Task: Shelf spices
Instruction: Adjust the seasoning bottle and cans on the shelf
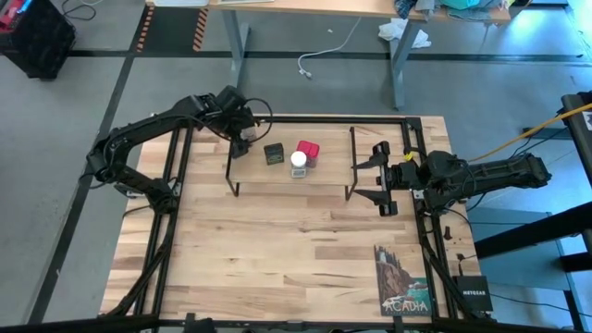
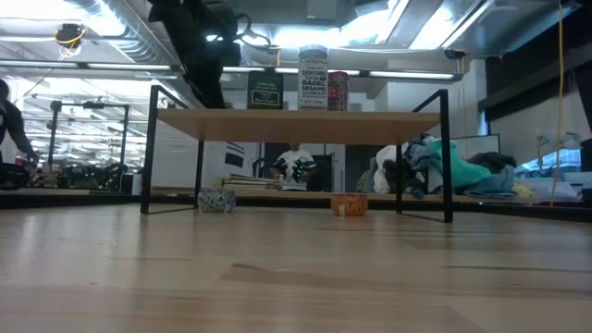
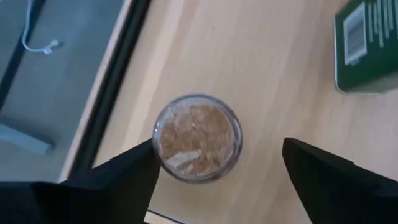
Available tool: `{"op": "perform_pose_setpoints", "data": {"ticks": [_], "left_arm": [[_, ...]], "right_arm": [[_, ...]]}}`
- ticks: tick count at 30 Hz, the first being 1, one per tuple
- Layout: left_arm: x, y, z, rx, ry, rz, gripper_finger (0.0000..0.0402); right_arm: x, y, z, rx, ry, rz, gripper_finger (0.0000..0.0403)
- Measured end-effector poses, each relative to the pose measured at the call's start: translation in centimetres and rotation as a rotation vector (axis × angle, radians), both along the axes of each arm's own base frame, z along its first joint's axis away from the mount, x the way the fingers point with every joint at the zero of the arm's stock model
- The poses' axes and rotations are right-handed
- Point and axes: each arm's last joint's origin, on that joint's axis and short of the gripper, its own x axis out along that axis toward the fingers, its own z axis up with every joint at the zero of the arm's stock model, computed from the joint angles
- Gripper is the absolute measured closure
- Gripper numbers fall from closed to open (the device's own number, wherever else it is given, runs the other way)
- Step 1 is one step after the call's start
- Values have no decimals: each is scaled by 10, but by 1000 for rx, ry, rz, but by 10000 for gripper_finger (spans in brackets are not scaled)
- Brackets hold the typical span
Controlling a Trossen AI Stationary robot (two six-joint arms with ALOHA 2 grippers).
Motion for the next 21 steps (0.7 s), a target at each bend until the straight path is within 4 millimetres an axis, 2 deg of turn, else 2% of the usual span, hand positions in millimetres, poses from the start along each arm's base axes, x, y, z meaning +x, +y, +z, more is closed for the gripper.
{"op": "perform_pose_setpoints", "data": {"ticks": [6,15,21], "left_arm": [[3,-7,-1,-14,15,-9,74],[9,-8,4,123,20,18,73],[5,-17,21,161,-72,28,73]], "right_arm": [[0,0,0,0,0,0,125],[0,0,0,0,5,0,125],[1,0,-2,-2,22,0,125]]}}
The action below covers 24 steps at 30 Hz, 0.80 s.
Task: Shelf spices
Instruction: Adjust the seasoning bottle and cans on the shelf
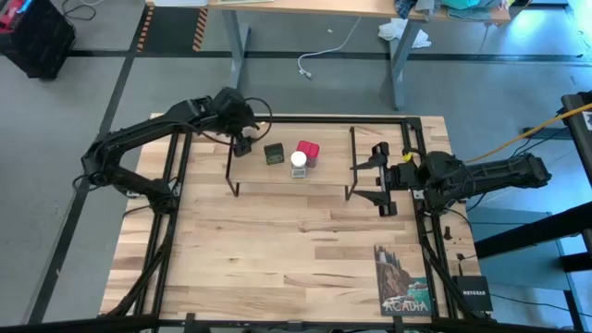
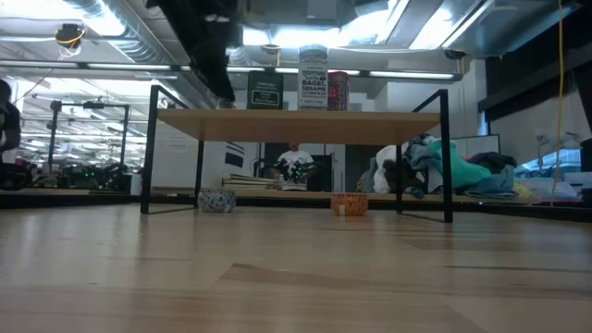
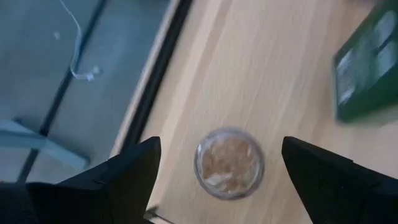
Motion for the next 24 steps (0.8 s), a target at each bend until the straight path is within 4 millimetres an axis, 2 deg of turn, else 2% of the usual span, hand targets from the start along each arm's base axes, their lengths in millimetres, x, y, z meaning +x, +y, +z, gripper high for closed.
{"op": "perform_pose_setpoints", "data": {"ticks": [6,10,13,16,18,24], "left_arm": [[-13,-31,37,57,-214,-21,73],[-27,-65,65,73,-392,-90,78],[-34,-93,74,58,-486,-183,105],[-35,-116,66,55,-526,-235,155],[-33,-128,53,77,-519,-224,199],[-20,-146,7,107,-527,-201,362]], "right_arm": [[0,0,0,0,4,-1,125],[0,0,-1,1,6,-6,126],[0,-1,-1,9,13,-43,137],[1,-2,-3,14,28,-76,168],[2,-2,-3,16,33,-86,198],[14,-2,-10,18,59,-117,327]]}}
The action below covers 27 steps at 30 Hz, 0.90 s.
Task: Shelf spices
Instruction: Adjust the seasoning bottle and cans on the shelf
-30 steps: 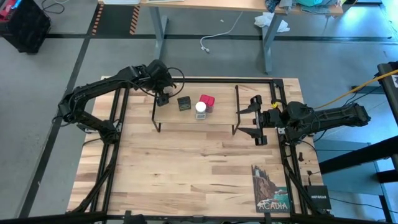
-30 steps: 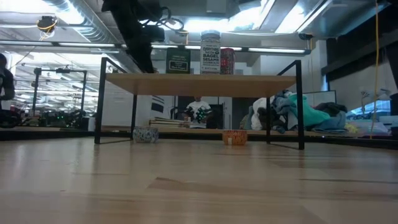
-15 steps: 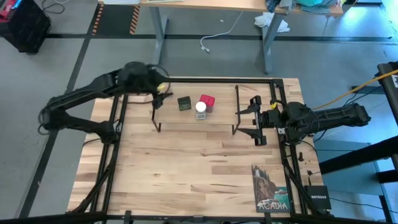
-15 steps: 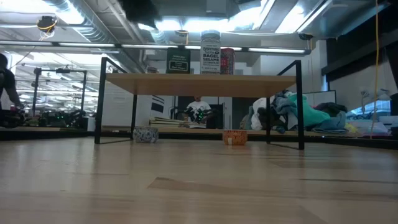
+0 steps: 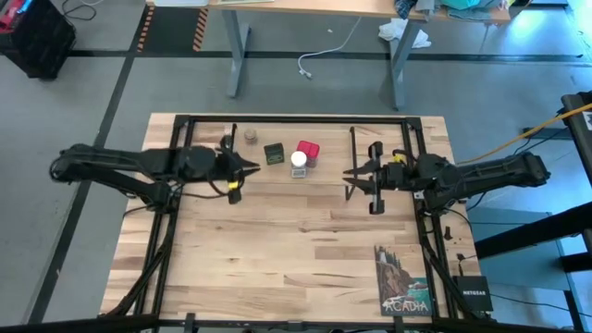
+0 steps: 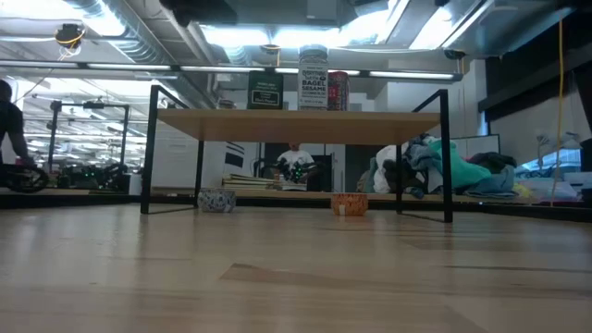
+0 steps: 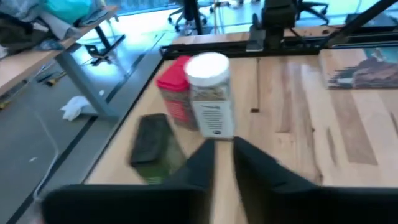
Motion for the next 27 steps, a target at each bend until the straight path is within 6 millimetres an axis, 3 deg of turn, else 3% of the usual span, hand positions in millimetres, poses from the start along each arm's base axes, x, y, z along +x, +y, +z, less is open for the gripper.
{"op": "perform_pose_setpoints", "data": {"ticks": [3,9,16,27], "left_arm": [[2,-3,-7,-7,-29,-11,390],[-6,-1,3,-96,-137,65,399],[-7,-4,3,-99,-140,116,400],[-21,-5,9,-54,-164,187,400]], "right_arm": [[9,1,-5,-3,21,-3,389],[40,2,1,3,79,-68,397],[92,6,-6,-7,256,-143,399],[158,15,-8,50,315,-85,401]]}}
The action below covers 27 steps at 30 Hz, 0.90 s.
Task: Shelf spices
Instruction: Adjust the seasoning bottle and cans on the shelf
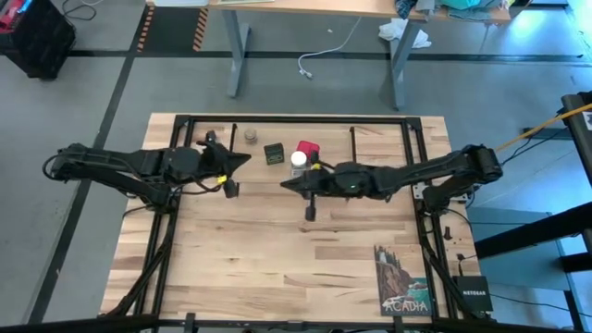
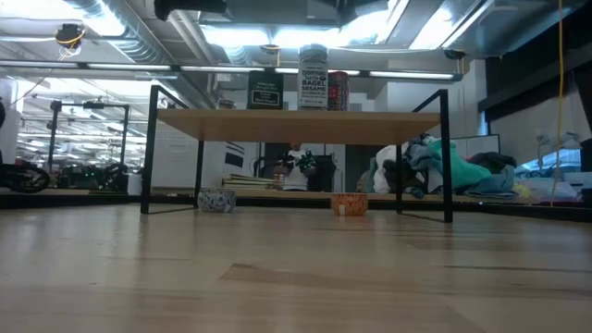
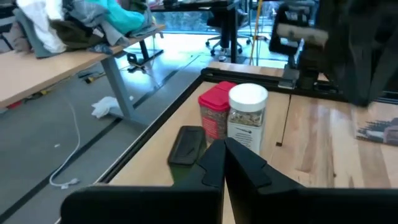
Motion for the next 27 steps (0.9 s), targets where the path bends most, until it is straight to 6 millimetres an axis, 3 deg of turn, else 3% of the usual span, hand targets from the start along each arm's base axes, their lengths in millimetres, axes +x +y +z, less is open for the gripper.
{"op": "perform_pose_setpoints", "data": {"ticks": [5,17,23,27], "left_arm": [[-19,1,5,-21,-10,18,400],[-52,1,15,10,-50,44,399],[-53,2,16,50,-44,34,399],[-52,1,19,69,-54,32,400]], "right_arm": [[12,1,-6,-36,104,-114,402],[0,19,40,-136,234,-448,402],[-3,17,29,-31,301,-492,403],[7,23,15,-13,314,-491,403]]}}
